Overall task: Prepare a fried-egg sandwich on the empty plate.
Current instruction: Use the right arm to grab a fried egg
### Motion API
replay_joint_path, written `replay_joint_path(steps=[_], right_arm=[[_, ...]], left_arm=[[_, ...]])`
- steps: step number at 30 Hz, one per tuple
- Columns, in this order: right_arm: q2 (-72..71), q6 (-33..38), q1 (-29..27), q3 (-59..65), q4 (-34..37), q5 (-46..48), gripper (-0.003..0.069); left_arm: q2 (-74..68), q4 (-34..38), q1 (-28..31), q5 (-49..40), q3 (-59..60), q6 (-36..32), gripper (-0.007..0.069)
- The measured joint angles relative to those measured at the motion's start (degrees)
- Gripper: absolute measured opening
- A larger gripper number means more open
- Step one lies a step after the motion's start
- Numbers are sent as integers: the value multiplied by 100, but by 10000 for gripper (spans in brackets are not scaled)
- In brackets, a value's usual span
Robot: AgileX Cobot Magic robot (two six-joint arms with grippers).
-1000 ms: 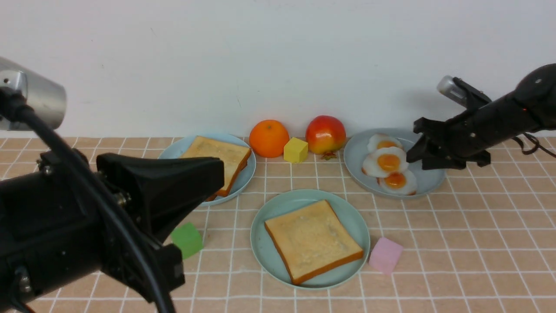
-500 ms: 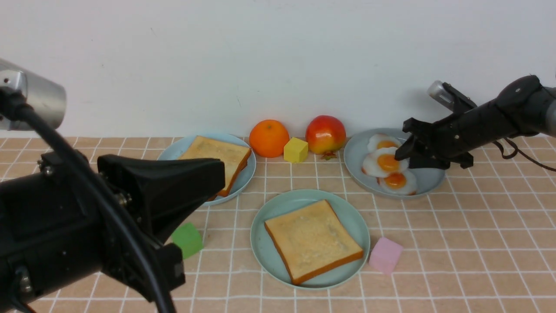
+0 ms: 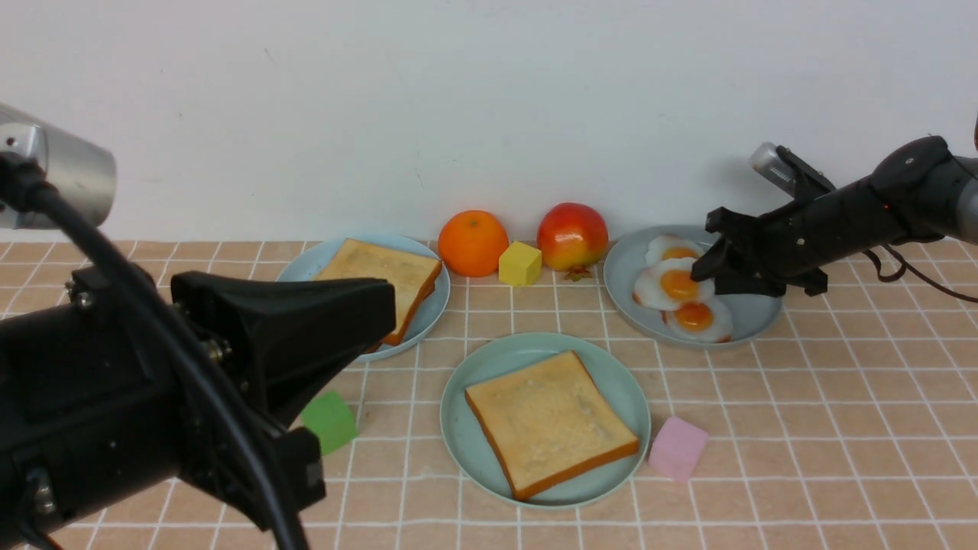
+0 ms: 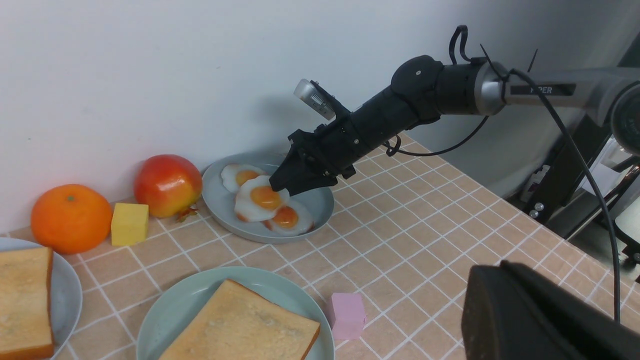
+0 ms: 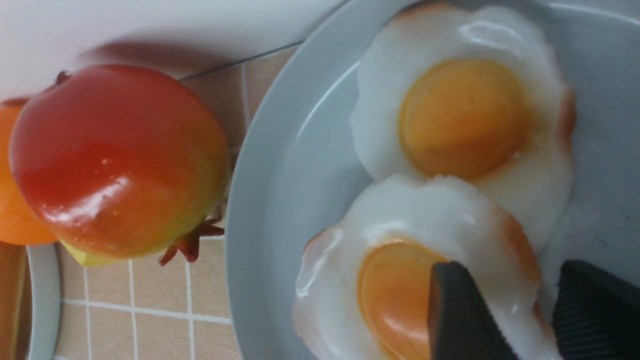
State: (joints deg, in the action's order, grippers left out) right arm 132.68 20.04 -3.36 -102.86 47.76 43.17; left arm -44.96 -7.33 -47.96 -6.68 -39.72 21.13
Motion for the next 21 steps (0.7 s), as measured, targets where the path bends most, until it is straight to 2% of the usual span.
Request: replay_joint_path(steps=[7,9,21], right_arm=[[-5,75,0,0,-14,32,104],[-5,75,0,0,-8,47,85],[-434,235,0,0,-39,179,73]], left_arm=[[0,7,0,0,0,0,-13],[0,7,0,0,0,0,-11],[0,14,0,-17,0,0,-7]])
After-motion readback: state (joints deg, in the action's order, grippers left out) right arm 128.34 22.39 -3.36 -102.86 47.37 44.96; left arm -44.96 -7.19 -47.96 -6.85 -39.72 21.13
